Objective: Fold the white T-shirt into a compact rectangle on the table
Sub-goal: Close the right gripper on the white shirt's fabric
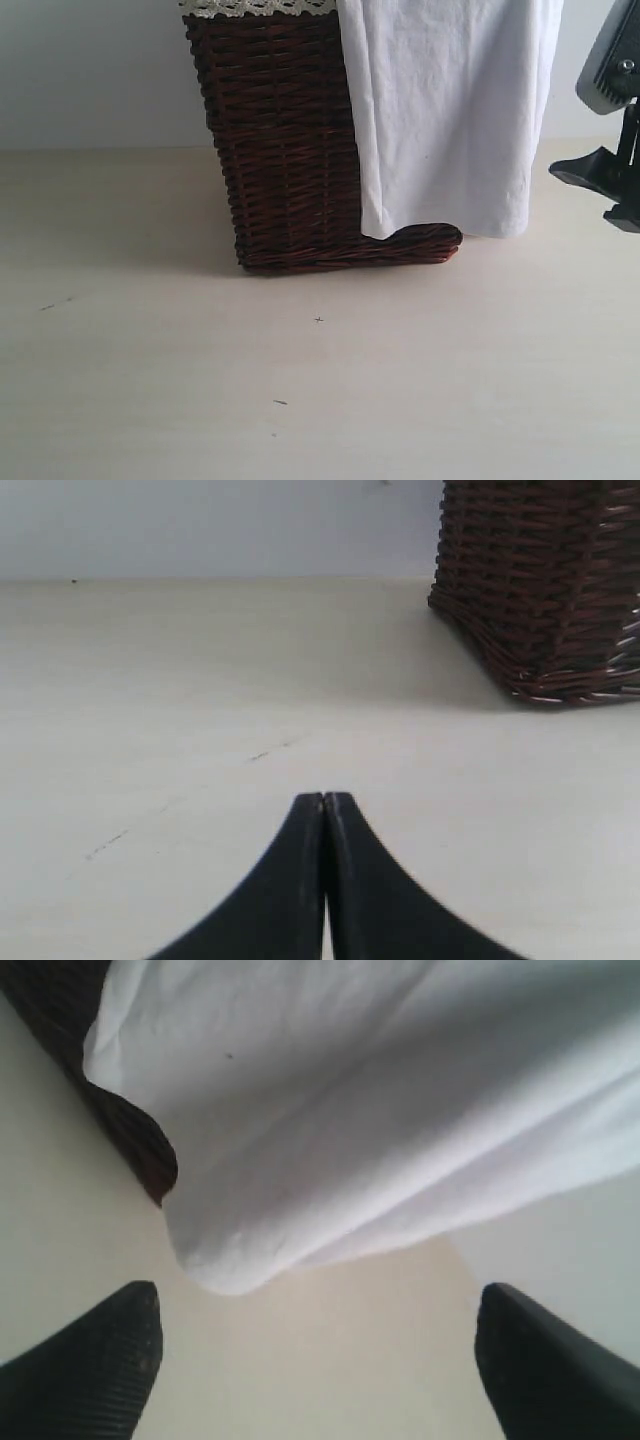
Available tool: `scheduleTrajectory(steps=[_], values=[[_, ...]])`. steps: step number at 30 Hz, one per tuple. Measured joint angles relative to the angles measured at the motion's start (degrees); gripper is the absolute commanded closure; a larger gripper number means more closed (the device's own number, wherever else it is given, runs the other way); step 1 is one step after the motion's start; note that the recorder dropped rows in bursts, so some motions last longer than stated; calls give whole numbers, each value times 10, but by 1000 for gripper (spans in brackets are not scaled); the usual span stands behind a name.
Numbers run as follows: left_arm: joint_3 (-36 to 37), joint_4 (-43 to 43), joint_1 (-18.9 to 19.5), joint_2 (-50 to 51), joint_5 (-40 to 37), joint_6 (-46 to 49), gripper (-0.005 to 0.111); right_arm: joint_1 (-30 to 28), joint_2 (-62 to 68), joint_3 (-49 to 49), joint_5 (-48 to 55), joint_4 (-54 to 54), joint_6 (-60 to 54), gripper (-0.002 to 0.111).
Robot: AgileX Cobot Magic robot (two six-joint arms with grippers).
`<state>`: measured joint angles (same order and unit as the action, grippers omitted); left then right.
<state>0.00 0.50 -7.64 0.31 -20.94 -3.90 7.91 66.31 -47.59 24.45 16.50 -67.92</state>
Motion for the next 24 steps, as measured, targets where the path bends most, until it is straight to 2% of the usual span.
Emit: scheduleTrajectory(steps=[6, 10, 13, 17, 24], values=[[0, 0, 0, 0, 0, 0, 107, 0, 12, 0, 0, -290, 501, 28], [0, 0, 0, 0, 0, 0, 107, 0, 12, 0, -43, -414, 780, 28], [0, 0, 0, 0, 0, 0, 107, 0, 12, 0, -86, -452, 950, 28], [0, 0, 0, 0, 0, 0, 107, 0, 12, 0, -122, -458, 999, 28], [0, 0, 0, 0, 0, 0, 107, 0, 19, 0, -172, -460, 931, 28]])
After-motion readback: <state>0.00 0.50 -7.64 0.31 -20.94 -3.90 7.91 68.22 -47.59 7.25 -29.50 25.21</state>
